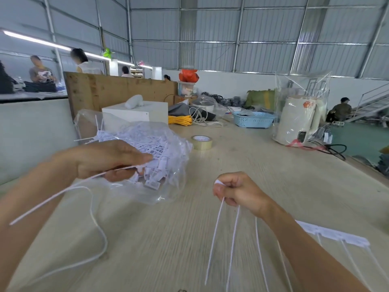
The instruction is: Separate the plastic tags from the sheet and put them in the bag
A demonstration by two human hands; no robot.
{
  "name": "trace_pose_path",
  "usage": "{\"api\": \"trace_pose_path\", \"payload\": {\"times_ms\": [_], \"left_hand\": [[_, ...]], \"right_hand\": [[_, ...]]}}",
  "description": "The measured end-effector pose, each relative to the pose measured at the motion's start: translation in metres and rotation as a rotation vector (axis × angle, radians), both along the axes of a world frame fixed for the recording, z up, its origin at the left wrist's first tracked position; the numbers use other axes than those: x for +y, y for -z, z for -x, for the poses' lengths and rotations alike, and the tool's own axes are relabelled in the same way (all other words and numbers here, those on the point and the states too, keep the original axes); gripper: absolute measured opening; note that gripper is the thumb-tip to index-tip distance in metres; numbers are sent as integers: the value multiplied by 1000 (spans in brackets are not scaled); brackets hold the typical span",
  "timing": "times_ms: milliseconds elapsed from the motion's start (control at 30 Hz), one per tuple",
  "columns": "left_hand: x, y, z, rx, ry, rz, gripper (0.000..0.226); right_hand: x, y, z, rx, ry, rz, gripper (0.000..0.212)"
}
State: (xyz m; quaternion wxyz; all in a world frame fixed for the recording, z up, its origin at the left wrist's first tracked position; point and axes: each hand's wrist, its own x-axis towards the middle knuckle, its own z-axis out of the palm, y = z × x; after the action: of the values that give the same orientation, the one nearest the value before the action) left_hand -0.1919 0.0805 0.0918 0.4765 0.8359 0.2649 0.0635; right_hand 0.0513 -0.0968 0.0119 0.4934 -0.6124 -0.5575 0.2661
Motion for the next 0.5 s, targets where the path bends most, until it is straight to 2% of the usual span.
{"api": "trace_pose_path", "payload": {"times_ms": [100,200,300,367,433,500], "left_hand": [[28,9,-11,131,-216,-258,29],[40,18,-40,169,-186,-370,21],[46,21,-77,132,-192,-642,6],[52,26,-98,71,-250,-822,27],[57,37,-109,58,-269,-915,51],[58,49,-112,171,-201,-948,61]], "right_hand": [[6,4,5,-21,8,-4,42],[8,4,9,-16,-4,-3,45],[8,4,11,-35,2,-5,40],[8,5,11,-45,2,3,38],[8,6,12,-53,1,9,37],[9,8,11,-69,1,8,34]]}}
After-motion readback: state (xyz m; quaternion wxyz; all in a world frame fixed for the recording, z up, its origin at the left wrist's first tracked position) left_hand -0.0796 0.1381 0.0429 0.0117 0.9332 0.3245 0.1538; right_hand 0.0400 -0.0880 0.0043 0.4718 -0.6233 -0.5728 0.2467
